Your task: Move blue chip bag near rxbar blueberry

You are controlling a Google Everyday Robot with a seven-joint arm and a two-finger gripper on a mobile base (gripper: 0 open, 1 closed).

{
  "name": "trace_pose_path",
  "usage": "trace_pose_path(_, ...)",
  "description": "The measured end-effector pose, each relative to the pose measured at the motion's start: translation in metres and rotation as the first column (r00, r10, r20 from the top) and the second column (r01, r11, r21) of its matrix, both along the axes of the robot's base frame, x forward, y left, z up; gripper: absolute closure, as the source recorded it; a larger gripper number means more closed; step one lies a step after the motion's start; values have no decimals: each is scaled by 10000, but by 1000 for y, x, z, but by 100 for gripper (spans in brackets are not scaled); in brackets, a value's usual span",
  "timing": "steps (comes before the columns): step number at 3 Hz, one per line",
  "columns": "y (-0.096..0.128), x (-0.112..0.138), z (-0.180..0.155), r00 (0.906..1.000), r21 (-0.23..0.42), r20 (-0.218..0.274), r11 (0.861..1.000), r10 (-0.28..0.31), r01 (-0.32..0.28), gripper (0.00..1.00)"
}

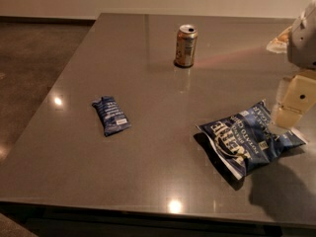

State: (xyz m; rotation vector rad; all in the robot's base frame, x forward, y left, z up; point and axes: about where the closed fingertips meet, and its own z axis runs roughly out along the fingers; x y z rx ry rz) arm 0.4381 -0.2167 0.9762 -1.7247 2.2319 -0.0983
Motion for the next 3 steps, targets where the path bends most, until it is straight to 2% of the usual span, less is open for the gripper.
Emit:
trace_pose_path(1,0,0,0,10000,0,2,10000,0,0,0)
trace_pose_path(2,0,5,-12,9993,-297,-89,9989,353,-356,0)
trace_pose_path(3,0,18,-48,9894,-507,-671,9899,1291,-1326,0)
